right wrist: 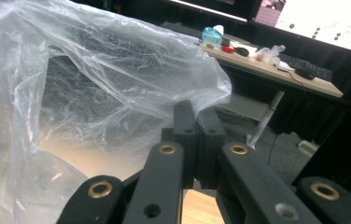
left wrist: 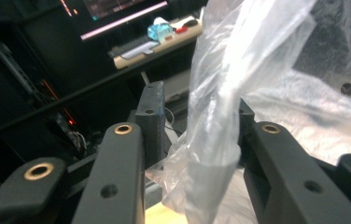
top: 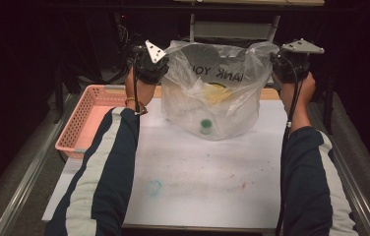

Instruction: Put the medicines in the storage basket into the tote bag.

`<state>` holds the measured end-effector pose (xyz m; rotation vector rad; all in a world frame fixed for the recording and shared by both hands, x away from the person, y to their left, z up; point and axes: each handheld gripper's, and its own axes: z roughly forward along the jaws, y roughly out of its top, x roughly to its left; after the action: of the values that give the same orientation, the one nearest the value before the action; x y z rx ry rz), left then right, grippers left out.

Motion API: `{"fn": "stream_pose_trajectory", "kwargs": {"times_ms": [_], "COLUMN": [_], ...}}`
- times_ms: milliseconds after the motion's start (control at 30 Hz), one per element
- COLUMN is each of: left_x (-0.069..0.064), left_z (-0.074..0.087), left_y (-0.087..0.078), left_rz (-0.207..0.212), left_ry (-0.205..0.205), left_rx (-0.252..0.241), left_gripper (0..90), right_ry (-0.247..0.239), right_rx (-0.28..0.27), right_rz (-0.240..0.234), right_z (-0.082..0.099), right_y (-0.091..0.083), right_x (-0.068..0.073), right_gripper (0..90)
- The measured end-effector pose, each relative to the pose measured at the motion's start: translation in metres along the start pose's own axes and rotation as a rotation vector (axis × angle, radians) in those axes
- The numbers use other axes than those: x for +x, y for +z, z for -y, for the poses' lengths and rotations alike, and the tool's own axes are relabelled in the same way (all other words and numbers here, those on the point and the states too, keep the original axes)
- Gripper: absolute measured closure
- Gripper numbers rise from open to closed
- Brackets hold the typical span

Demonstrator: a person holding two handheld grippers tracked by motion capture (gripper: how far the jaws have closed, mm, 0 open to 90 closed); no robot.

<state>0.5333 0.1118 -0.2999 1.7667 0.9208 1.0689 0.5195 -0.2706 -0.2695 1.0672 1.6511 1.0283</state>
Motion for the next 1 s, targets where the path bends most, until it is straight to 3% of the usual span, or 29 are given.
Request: {"fn": "stream_pose_trajectory", "kwargs": {"times_ms": [67, 167, 300, 367, 533, 633, 800, 967, 1000], "left_x": [-0.001, -0.006, -0.012, -0.015, -0.018, -0.018, -0.010, -0.004, -0.002], "left_z": [0.002, 0.005, 0.009, 0.010, 0.008, 0.006, 0.002, 0.005, 0.007], "left_y": [0.005, 0.010, 0.014, 0.014, 0.007, -0.001, -0.012, -0.010, -0.008], "left_rz": [0.006, 0.018, 0.003, 0.002, 0.014, -0.005, -0.037, -0.067, -0.073], "left_ry": [0.004, 0.015, 0.010, 0.020, 0.019, 0.019, -0.018, 0.041, 0.049], "left_rx": [0.015, 0.042, 0.077, 0.086, 0.112, 0.109, 0.081, 0.114, 0.127], "left_gripper": [66.0, 69.7, 71.9, 71.6, 66.8, 52.3, 46.4, 68.4, 69.1], "right_ry": [0.014, -0.011, 0.030, 0.025, 0.040, 0.057, 0.033, 0.013, 0.008], "right_rx": [0.009, 0.038, 0.057, 0.059, 0.047, 0.041, 0.019, 0.005, 0.012], "right_rz": [-0.005, 0.007, 0.009, 0.018, 0.022, 0.006, 0.000, 0.001, 0.008], "right_z": [0.000, 0.004, 0.012, 0.014, 0.014, 0.014, 0.013, 0.011, 0.012], "right_y": [0.009, 0.020, 0.025, 0.023, 0.007, -0.003, -0.019, -0.026, -0.025], "right_x": [0.001, 0.007, 0.007, 0.007, 0.003, 0.000, 0.005, 0.006, 0.005], "right_gripper": [90.0, 87.8, 71.8, 57.8, 42.5, 38.8, 36.8, 37.0, 37.1]}}
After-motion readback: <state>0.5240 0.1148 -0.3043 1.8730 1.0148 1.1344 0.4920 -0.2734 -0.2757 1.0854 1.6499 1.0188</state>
